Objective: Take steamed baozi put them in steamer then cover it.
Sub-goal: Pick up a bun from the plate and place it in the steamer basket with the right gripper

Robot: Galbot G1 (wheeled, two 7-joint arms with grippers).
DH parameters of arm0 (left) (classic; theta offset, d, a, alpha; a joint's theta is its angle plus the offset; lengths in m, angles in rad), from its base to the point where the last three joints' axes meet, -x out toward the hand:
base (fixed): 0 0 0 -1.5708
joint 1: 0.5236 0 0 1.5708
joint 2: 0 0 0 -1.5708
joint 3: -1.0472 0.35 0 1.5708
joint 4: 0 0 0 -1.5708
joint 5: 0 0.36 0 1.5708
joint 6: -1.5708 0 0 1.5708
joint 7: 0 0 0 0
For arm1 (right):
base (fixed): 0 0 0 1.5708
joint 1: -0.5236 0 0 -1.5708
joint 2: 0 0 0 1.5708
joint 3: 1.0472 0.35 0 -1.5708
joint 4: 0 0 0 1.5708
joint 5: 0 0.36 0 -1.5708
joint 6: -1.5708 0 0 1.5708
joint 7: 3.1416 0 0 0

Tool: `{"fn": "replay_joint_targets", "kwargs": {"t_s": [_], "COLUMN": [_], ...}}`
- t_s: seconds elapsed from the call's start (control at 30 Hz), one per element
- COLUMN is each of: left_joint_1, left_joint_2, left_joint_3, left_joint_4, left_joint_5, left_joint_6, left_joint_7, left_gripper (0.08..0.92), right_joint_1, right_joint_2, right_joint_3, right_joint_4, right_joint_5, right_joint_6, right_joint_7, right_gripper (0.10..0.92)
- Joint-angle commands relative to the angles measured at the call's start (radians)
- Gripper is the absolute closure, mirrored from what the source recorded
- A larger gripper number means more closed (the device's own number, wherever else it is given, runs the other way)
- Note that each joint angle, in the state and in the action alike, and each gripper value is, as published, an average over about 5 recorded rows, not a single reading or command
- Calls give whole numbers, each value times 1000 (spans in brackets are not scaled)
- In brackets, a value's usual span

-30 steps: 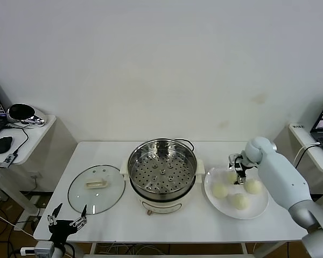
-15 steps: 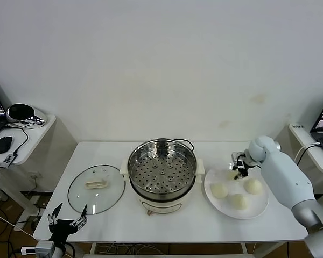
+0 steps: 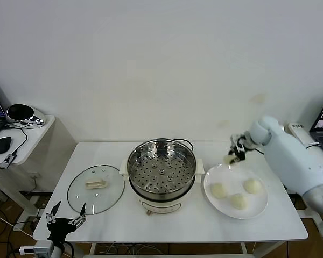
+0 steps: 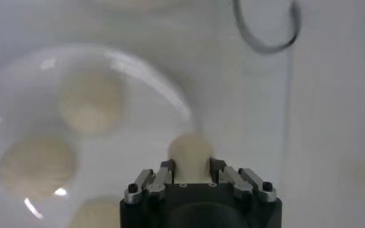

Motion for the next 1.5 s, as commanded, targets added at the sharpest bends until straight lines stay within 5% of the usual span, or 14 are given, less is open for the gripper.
{"fn": "replay_joint_targets", "kwargs": {"t_s": [0.03, 0.27, 0.8, 1.5], "left_joint_1": [12, 15, 33, 47], "left_joint_2": [9, -3, -26, -44], "left_joint_3": [-8, -19, -37, -42], "left_joint_4": [-24, -40, -41, -57], "left_joint_5": [2, -10, 0, 32], "left_joint_6": [-1, -1, -18, -17], "left_joint_7": [-1, -12, -28, -28], "left_gripper": [177, 177, 177, 177], "right_joint_1": [322, 381, 328, 201], "right_joint_2": [134, 352, 440, 483], "right_joint_3": [-276, -290, -332, -302], "right_joint_4": [-22, -237, -192, -141], "right_joint_5": [268, 306, 17, -188], "right_joint_6": [17, 491, 903, 933], "right_joint_7": [-70, -110, -70, -38], "right_gripper": [635, 635, 635, 635]}}
